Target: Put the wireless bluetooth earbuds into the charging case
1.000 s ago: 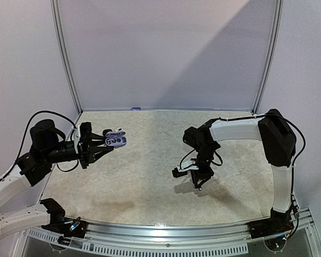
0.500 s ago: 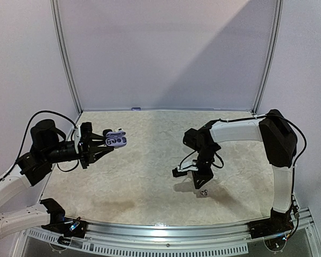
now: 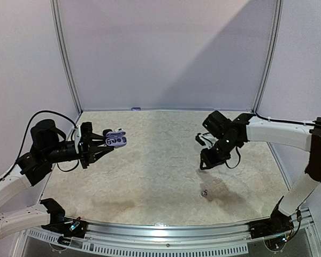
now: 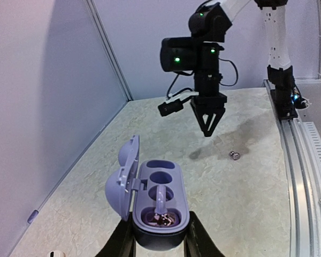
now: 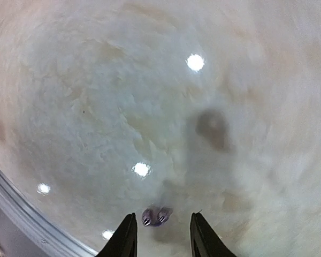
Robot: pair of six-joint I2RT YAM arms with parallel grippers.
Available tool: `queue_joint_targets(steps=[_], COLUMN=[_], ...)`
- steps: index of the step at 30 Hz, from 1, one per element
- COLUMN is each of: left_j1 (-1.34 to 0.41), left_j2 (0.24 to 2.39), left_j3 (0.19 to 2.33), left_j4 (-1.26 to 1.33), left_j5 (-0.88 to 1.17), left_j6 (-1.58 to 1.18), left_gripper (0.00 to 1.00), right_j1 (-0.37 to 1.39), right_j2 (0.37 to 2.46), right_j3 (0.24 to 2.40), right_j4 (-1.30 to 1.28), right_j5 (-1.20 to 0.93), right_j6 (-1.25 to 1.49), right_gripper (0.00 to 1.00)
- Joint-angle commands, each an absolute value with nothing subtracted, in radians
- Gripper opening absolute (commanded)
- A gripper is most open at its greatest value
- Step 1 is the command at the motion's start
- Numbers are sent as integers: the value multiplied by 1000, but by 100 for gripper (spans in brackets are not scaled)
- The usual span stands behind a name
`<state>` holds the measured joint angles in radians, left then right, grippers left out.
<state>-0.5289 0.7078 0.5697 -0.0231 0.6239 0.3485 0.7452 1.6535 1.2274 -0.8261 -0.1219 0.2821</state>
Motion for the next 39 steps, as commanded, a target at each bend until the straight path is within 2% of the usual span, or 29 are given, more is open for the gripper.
queue_joint_targets(steps=[1, 5, 15, 21, 39], left_j1=[-522, -522, -523, -523, -522], left_j2=[720, 725, 707, 717, 722], left_j3=[562, 561, 572, 582, 586], left_j4=[24, 28, 3, 3, -37], left_j5=[643, 653, 636, 644, 643], left_j6=[348, 346, 352, 360, 373], left_gripper=[0, 0, 0, 0, 0], right_j1=[747, 757, 758, 761, 770], right_j2=[1551, 1518, 1557, 1554, 1571], right_j3=[981, 906, 815, 800, 773], right_j4=[-722, -638, -536, -562, -496], right_j5=[-158, -201, -274, -279, -306], right_j6=[910, 1061, 1147, 1157, 1168], right_gripper=[35, 32, 24, 21, 20])
